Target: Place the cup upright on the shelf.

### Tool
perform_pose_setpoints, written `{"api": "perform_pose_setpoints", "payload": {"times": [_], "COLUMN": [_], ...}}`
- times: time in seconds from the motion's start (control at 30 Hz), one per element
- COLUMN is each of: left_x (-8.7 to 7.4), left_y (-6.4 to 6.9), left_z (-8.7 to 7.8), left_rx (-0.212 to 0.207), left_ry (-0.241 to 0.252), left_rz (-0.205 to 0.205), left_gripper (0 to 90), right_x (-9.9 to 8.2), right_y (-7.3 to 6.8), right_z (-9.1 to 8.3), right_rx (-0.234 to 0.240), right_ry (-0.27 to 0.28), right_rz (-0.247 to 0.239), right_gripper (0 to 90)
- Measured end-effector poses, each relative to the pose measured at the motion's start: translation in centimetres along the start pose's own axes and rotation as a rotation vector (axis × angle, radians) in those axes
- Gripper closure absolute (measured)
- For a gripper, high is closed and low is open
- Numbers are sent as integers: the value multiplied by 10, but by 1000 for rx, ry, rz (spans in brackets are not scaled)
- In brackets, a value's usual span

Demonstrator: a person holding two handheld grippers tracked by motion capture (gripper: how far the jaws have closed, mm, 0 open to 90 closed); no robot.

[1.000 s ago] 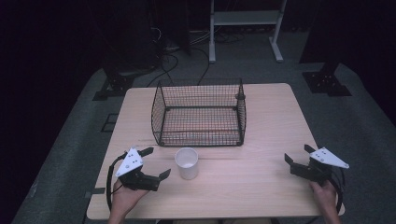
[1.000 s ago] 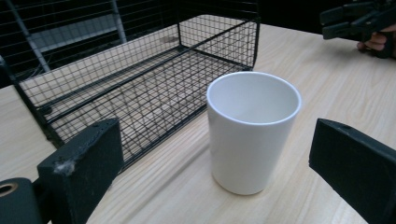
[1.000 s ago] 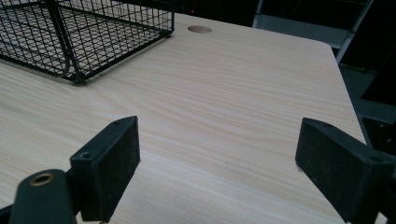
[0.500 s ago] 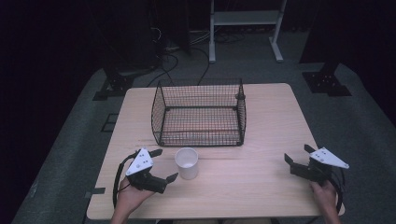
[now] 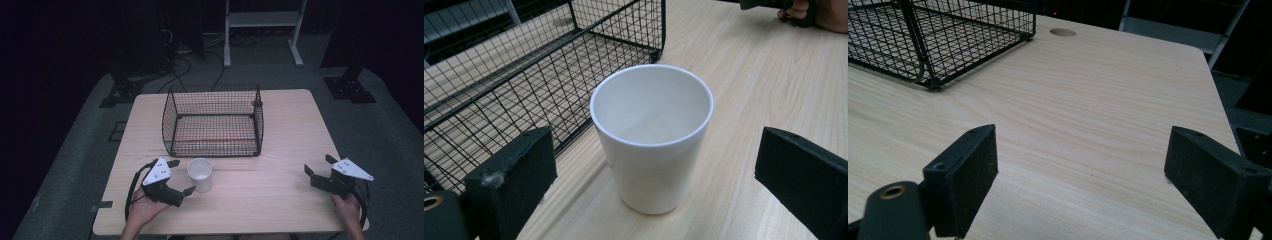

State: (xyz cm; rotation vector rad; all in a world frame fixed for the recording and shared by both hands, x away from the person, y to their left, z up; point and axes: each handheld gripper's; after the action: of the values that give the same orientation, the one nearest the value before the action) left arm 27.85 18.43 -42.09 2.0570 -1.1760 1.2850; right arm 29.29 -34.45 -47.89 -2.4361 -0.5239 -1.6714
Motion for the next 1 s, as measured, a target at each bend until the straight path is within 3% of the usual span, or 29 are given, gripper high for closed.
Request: {"api": "perform_pose_setpoints", "payload": {"times": [1.0], "left_x": [3], "left_y": [-3], "left_z": [31], "left_rx": [-39], "left_ry": [-115], "left_rz": [17], "left_gripper": [25], "right_x": [0], "right_y": [0], "right_z": [0], "right_rx": [2], "right_ry": [3], "right_rz": [-2], "right_gripper": [131]}}
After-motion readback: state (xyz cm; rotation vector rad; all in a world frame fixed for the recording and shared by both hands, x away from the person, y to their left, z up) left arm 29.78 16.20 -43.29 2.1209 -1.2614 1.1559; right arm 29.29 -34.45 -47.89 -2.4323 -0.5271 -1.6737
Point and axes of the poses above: each handheld gripper's, and its own axes: z roughly forward along the jaws, x roughly out of its top, y roughly to its right
